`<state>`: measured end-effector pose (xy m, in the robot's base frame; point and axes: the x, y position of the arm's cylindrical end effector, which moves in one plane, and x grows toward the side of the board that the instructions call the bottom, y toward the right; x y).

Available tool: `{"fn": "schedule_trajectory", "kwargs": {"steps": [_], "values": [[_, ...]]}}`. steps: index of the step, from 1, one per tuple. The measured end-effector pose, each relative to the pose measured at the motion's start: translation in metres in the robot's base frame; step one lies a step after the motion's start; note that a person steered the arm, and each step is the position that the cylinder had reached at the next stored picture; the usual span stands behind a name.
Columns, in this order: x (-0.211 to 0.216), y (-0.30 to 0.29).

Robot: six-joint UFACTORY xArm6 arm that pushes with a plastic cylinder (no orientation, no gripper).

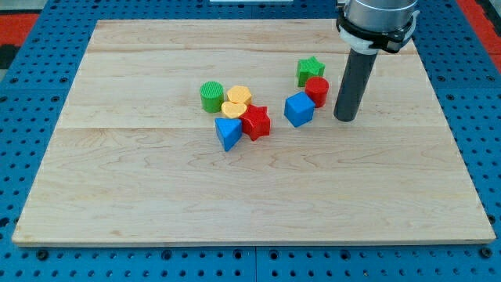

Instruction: Push the blue cube closer to the red star

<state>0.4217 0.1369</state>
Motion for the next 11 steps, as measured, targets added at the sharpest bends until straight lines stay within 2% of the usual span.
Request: {"fn": "schedule_trajectory", "kwargs": {"steps": [5, 9, 11], "values": [[-0.004, -0.004], [-0.007, -0.060], [-0.011, -0.060]]}}
